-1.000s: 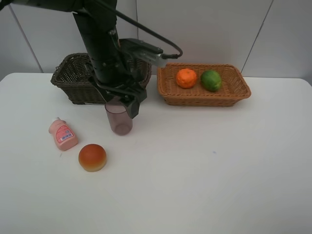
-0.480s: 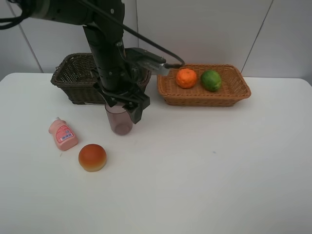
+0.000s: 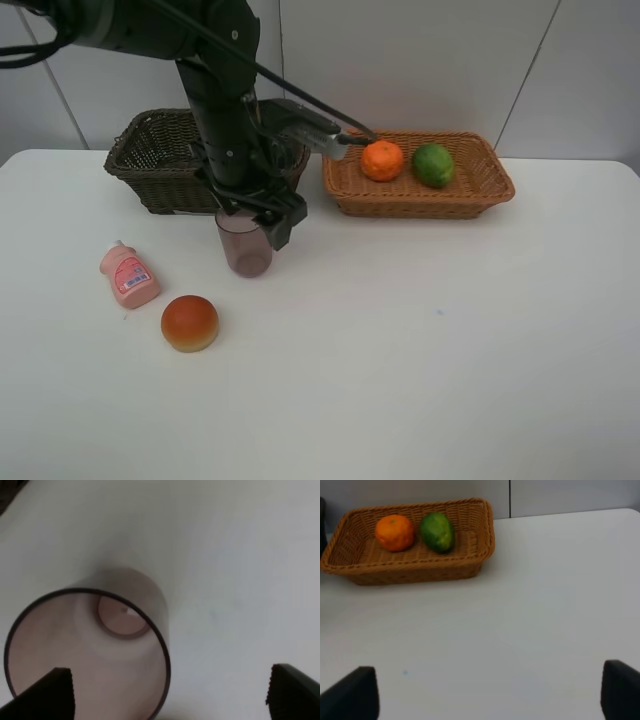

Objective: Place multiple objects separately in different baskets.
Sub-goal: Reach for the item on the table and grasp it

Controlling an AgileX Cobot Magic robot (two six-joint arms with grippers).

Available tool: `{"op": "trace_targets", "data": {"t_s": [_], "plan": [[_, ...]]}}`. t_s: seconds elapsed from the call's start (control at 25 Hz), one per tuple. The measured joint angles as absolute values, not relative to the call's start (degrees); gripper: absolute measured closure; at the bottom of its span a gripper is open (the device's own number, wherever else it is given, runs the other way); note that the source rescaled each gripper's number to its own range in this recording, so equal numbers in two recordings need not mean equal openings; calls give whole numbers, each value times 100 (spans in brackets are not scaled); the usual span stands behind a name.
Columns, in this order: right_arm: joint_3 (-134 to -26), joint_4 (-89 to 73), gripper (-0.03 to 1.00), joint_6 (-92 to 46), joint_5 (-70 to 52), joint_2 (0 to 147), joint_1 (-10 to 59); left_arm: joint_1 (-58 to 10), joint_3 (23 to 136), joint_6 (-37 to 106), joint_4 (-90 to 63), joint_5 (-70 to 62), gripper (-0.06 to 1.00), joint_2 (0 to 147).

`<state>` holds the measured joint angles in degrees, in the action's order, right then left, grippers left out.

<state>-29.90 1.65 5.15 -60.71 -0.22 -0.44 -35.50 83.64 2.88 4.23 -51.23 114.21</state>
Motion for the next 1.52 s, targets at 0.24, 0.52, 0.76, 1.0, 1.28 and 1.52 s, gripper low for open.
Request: {"op": "trace_targets", "data": {"t_s": [0.24,0.52,0.76,1.0,1.28,1.52], "plan": [[-2990,165,2,515,-6071,-22,-44,-3616,8364,288,442,-5105,-5,11511],[-2990,165,2,515,-6071,-22,-44,-3648,8364,288,442,-5058,-5,11770],[-2990,171,2,515,-6071,-22,-44,-3648,8364,288,455,-4925,-5,11972],[-2990,171,2,515,-6071,-22,-44,-3652,8364,288,462,-4768,-5,12137],[-2990,171,2,515,-6071,-22,-44,-3688,8364,288,462,-4706,-5,12286],[-2990,171,2,515,-6071,-22,-44,-3688,8364,288,462,-4706,-5,12313]]}}
